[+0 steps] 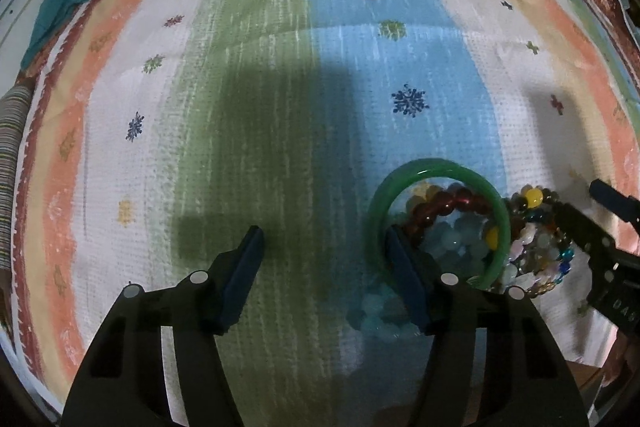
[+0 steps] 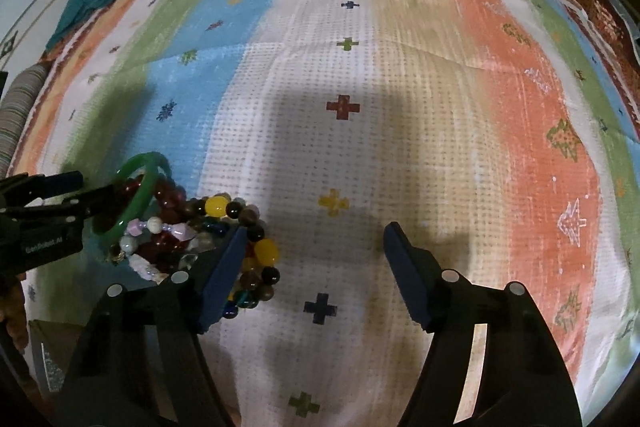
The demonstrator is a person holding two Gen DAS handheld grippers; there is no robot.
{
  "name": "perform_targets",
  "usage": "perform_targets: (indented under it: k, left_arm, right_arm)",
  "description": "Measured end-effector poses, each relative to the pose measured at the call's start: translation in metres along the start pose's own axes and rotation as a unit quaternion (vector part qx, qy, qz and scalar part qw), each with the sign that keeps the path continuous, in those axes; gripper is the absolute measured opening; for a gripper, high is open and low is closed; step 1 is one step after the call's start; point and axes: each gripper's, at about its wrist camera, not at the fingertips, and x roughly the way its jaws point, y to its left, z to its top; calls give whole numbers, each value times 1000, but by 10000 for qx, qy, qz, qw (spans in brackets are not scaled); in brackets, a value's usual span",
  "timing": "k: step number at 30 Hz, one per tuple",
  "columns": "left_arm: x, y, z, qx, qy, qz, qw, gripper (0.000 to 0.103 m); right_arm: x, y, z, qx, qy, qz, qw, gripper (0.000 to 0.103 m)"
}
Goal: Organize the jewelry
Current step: 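Close the left gripper on the green bangle while the right closes on the yellow-black bracelet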
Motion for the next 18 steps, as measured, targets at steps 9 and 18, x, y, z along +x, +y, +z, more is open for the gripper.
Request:
perform_targets:
  k: [9, 18]
  left_arm:
    - [0, 0, 2, 67, -81, -56, 9999, 37]
    - [1, 8, -1, -97, -52, -166, 9998, 7]
  right_arm:
    - [2, 6, 1, -168, -35, 75, 9998, 44]
    - [4, 10, -2, -152, 48, 528, 9985, 13]
